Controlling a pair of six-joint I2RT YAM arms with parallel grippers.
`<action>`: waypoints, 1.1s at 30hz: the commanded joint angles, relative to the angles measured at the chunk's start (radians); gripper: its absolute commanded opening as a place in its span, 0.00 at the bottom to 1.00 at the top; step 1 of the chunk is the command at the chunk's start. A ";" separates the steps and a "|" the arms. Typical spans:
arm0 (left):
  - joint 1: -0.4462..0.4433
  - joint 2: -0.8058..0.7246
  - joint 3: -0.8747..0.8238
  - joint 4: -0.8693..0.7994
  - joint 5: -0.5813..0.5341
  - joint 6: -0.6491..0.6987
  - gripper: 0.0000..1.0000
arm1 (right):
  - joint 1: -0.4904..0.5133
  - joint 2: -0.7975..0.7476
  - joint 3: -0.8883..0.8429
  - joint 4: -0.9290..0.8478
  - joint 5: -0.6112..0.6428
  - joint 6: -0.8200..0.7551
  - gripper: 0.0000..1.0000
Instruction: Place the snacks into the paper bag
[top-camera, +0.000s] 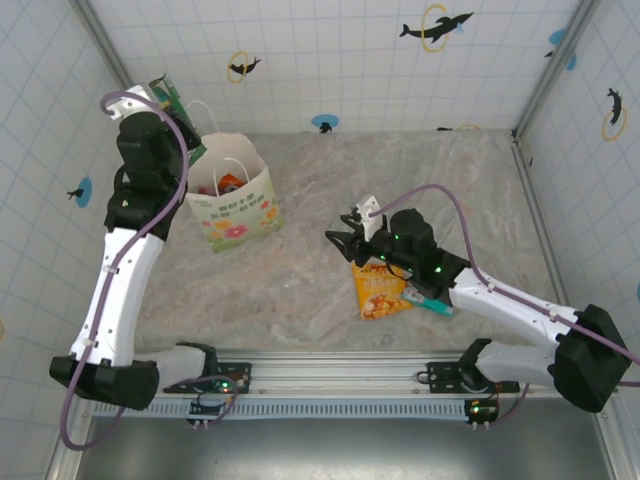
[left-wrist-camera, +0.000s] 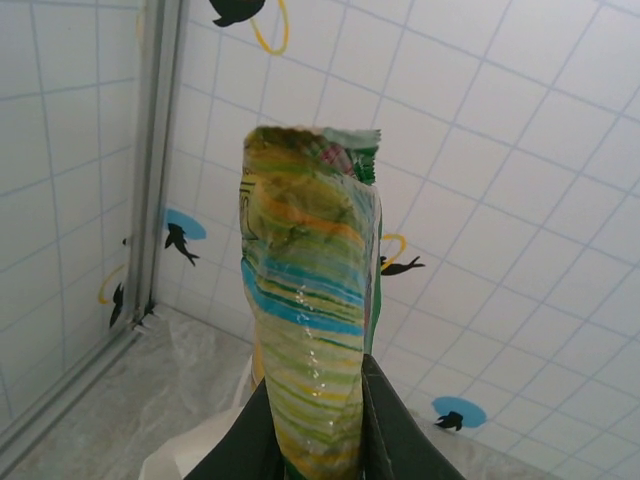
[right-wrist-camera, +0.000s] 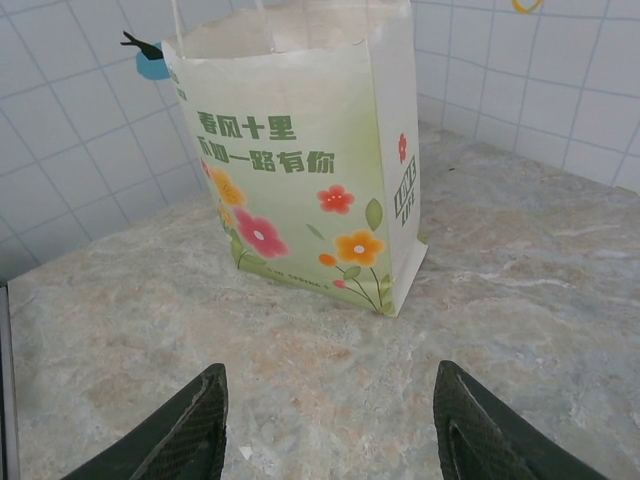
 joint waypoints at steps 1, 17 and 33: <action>0.011 0.060 0.062 -0.057 0.062 0.028 0.00 | 0.008 -0.019 0.028 -0.005 0.025 -0.009 0.56; 0.017 0.179 0.089 -0.209 0.191 0.123 0.19 | 0.021 -0.039 0.018 -0.025 0.049 -0.011 0.56; 0.017 0.153 0.161 -0.189 0.368 0.146 0.47 | 0.022 -0.023 0.061 -0.092 0.071 0.011 0.57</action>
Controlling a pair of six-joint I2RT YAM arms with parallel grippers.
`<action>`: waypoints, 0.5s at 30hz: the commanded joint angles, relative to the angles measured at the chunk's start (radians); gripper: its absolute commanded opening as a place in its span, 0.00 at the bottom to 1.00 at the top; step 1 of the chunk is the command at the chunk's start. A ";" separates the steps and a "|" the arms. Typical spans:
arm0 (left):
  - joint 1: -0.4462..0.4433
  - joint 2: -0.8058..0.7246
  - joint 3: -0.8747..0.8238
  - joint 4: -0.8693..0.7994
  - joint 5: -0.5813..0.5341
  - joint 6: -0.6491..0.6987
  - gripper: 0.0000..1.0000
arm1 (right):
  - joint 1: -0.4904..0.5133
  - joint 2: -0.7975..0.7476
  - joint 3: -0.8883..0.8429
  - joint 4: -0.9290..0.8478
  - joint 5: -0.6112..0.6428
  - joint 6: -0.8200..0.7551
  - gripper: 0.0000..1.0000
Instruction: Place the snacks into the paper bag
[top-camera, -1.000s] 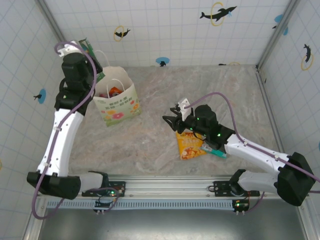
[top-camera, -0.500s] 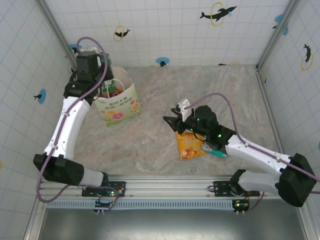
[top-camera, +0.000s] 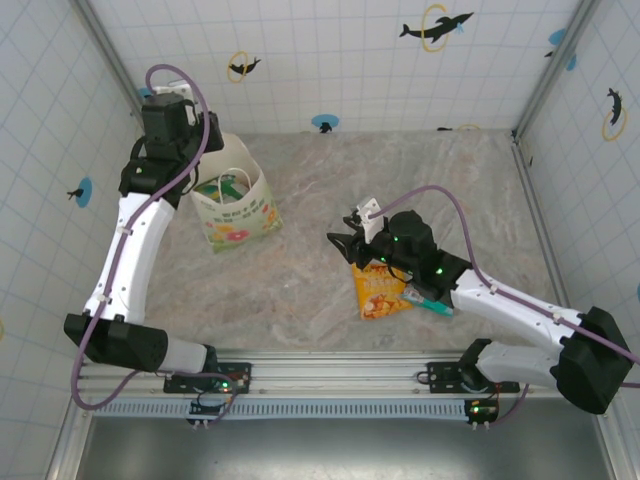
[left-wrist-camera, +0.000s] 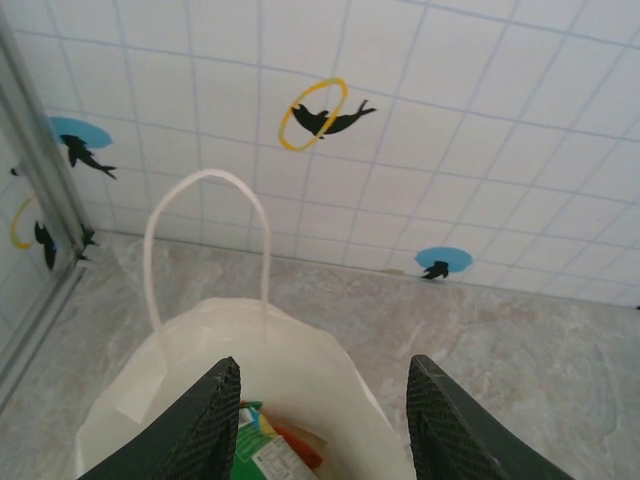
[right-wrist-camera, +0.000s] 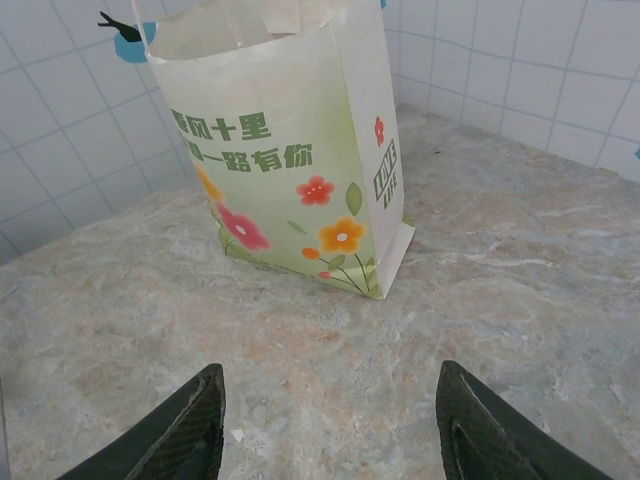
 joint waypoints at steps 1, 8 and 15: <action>0.008 -0.026 0.017 0.032 0.160 0.018 0.48 | 0.008 -0.001 0.059 -0.046 0.032 0.018 0.57; 0.008 -0.025 -0.044 0.055 0.467 -0.020 0.50 | -0.018 0.020 0.111 -0.201 0.060 0.113 0.58; -0.070 -0.013 -0.098 0.033 0.588 0.036 0.50 | -0.137 0.031 0.166 -0.462 0.045 0.304 0.58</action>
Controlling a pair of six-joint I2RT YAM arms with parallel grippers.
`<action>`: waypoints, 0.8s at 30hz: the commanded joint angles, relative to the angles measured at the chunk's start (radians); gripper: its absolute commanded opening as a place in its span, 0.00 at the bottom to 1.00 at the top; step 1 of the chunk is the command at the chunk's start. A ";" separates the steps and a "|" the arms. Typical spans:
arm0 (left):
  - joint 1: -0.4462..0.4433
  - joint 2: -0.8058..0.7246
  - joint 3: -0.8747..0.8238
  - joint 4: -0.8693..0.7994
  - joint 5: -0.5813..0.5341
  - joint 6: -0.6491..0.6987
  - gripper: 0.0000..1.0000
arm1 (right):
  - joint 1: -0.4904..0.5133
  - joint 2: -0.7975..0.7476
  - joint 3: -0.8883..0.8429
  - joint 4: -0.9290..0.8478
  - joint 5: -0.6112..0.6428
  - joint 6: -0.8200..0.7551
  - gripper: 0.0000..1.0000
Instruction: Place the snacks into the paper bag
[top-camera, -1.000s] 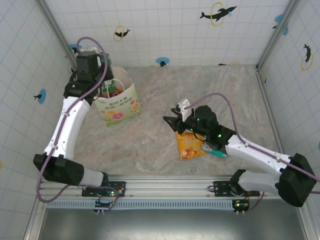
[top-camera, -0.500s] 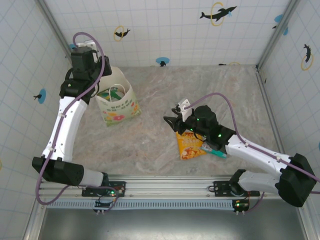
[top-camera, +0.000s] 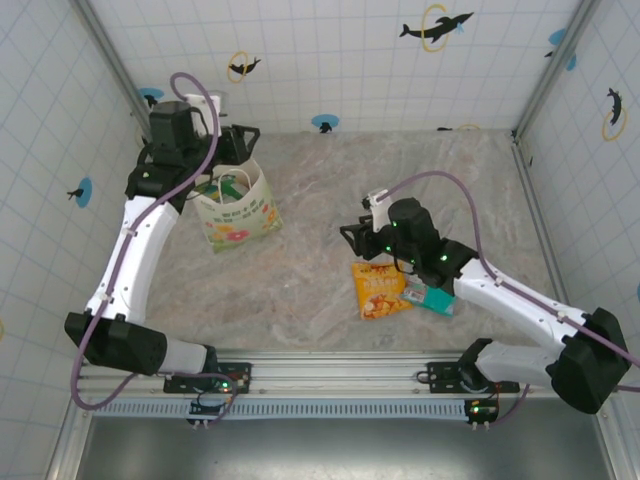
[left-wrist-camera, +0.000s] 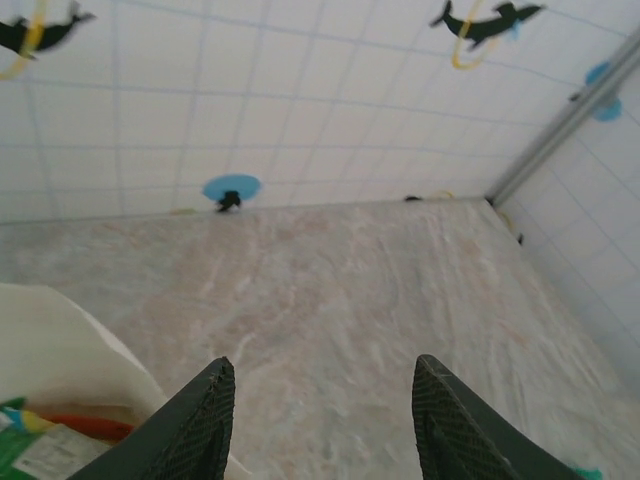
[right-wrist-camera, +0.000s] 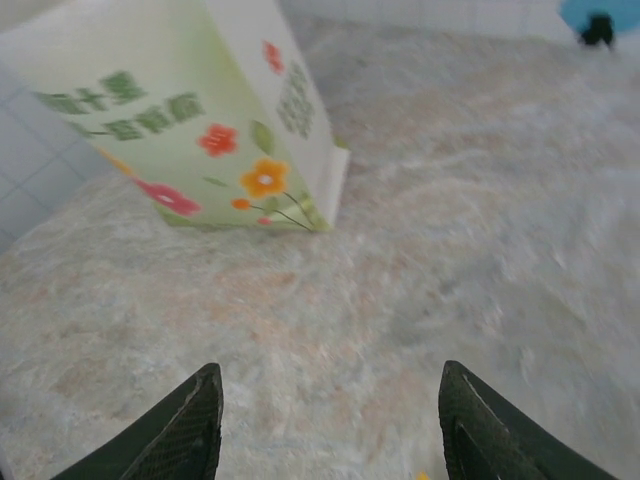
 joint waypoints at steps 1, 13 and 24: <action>-0.072 0.010 -0.007 -0.022 0.097 0.055 0.50 | -0.066 0.011 0.058 -0.206 -0.015 0.125 0.58; -0.361 0.083 -0.057 -0.007 0.068 -0.046 0.49 | -0.334 -0.059 -0.035 -0.535 -0.091 0.214 0.59; -0.575 0.040 -0.449 0.256 -0.033 -0.531 0.46 | -0.356 -0.144 -0.182 -0.478 -0.149 0.263 0.59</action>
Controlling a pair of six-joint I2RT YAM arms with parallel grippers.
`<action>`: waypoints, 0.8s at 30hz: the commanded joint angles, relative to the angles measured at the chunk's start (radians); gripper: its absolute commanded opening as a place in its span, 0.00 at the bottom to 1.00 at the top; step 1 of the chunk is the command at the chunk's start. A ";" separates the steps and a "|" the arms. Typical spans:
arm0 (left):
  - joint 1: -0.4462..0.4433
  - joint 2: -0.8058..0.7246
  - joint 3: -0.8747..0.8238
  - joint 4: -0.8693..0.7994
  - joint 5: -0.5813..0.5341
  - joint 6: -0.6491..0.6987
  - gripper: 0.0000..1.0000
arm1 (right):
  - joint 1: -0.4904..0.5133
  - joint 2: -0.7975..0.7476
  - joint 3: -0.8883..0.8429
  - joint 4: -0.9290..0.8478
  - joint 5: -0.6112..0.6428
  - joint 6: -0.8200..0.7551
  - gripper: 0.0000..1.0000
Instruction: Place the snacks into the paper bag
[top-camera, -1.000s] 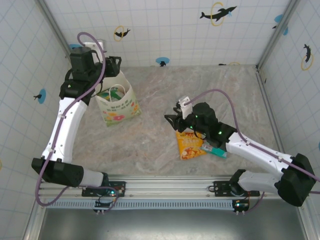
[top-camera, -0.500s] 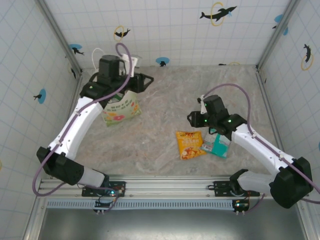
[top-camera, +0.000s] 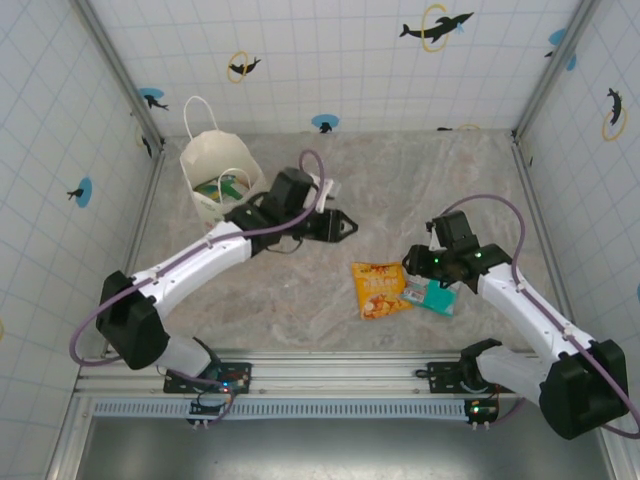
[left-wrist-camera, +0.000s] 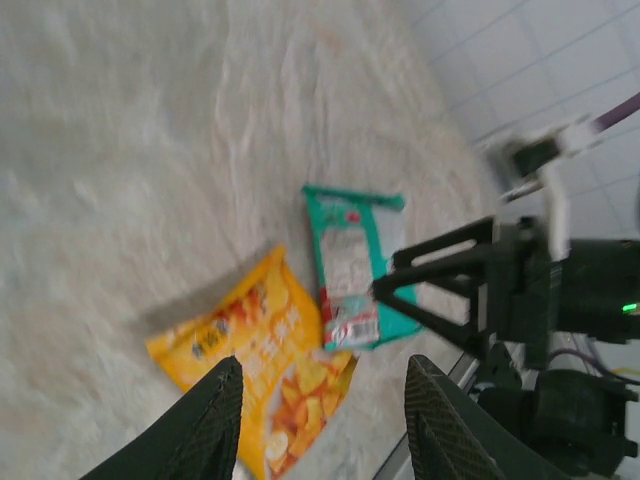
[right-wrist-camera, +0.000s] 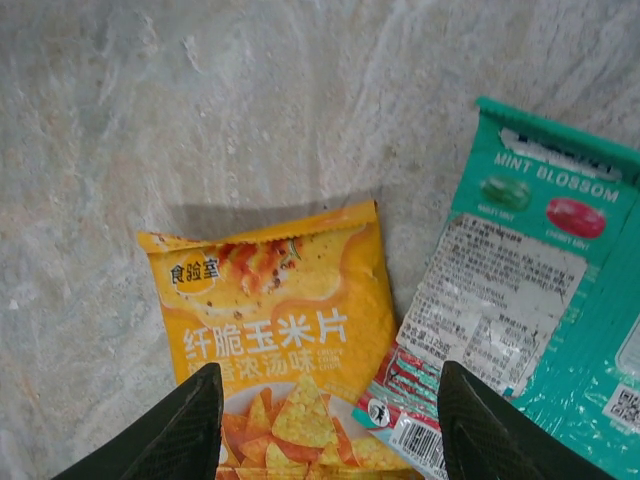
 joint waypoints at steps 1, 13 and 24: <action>-0.038 -0.044 -0.127 0.139 -0.055 -0.220 0.46 | -0.003 -0.039 -0.043 0.018 -0.028 0.028 0.59; -0.094 -0.005 -0.420 0.407 -0.186 -0.422 0.49 | 0.010 -0.051 -0.188 0.182 -0.103 0.002 0.55; -0.096 0.106 -0.468 0.567 -0.156 -0.490 0.48 | 0.017 -0.008 -0.267 0.258 -0.104 0.006 0.55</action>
